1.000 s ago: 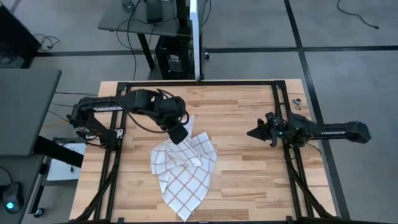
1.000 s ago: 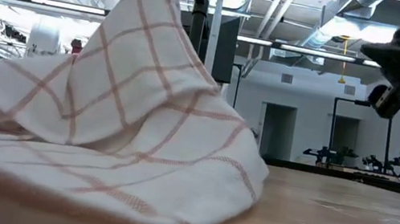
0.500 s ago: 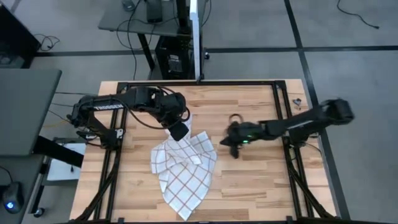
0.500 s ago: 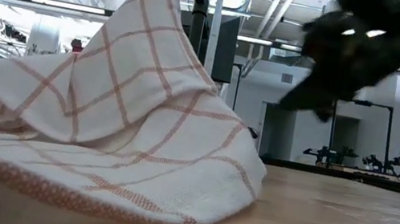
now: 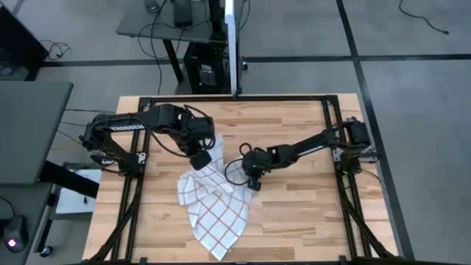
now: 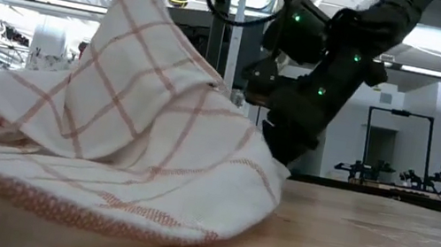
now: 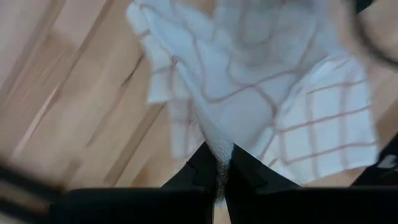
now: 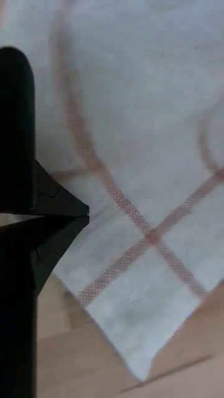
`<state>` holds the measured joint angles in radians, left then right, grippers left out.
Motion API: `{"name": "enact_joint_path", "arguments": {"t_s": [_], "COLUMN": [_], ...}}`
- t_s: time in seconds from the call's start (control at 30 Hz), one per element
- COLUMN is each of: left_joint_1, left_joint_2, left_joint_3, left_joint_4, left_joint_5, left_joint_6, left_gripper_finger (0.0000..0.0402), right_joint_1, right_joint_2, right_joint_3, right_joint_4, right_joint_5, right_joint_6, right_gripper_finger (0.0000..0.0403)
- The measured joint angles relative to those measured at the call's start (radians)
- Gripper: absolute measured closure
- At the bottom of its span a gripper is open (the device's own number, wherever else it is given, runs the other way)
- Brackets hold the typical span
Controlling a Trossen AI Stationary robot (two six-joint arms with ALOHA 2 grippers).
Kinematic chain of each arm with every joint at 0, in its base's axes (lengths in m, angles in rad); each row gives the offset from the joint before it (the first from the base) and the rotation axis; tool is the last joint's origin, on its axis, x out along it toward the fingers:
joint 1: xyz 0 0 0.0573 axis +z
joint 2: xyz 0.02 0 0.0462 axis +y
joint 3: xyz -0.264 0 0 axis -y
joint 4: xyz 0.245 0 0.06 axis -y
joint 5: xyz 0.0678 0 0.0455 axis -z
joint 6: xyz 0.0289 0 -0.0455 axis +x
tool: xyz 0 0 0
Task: Roll towel
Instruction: Fold the white towel
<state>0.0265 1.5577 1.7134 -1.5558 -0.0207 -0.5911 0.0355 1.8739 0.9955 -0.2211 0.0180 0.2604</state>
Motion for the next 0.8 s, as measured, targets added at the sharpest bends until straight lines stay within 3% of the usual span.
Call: {"name": "enact_joint_path", "arguments": {"t_s": [0.27,0.57,0.67,0.8], "left_joint_1": [0.011,0.038,0.054,0.074], "left_joint_2": [-0.024,-0.019,-0.018,-0.018], "left_joint_3": [0.000,0.000,0.000,0.000], "left_joint_4": [-0.020,-0.015,-0.015,0.035], "left_joint_5": [-0.043,-0.086,-0.107,-0.109], "left_joint_6": [-0.027,0.031,0.058,0.089], "left_gripper_finger": [0.0402,0.0402,0.0402,0.0402], "right_joint_1": [-0.057,-0.165,-0.193,-0.183], "right_joint_2": [-0.168,-0.477,-0.557,-0.606], "right_joint_3": [-0.039,-0.214,-0.247,-0.243], "right_joint_4": [-0.389,-0.566,-0.546,-0.284], "right_joint_5": [0.008,0.009,-0.004,-0.045], "right_joint_6": [-0.027,-0.026,-0.025,0.025], "right_gripper_finger": [0.0403,0.0403,0.0403,0.0403]}}
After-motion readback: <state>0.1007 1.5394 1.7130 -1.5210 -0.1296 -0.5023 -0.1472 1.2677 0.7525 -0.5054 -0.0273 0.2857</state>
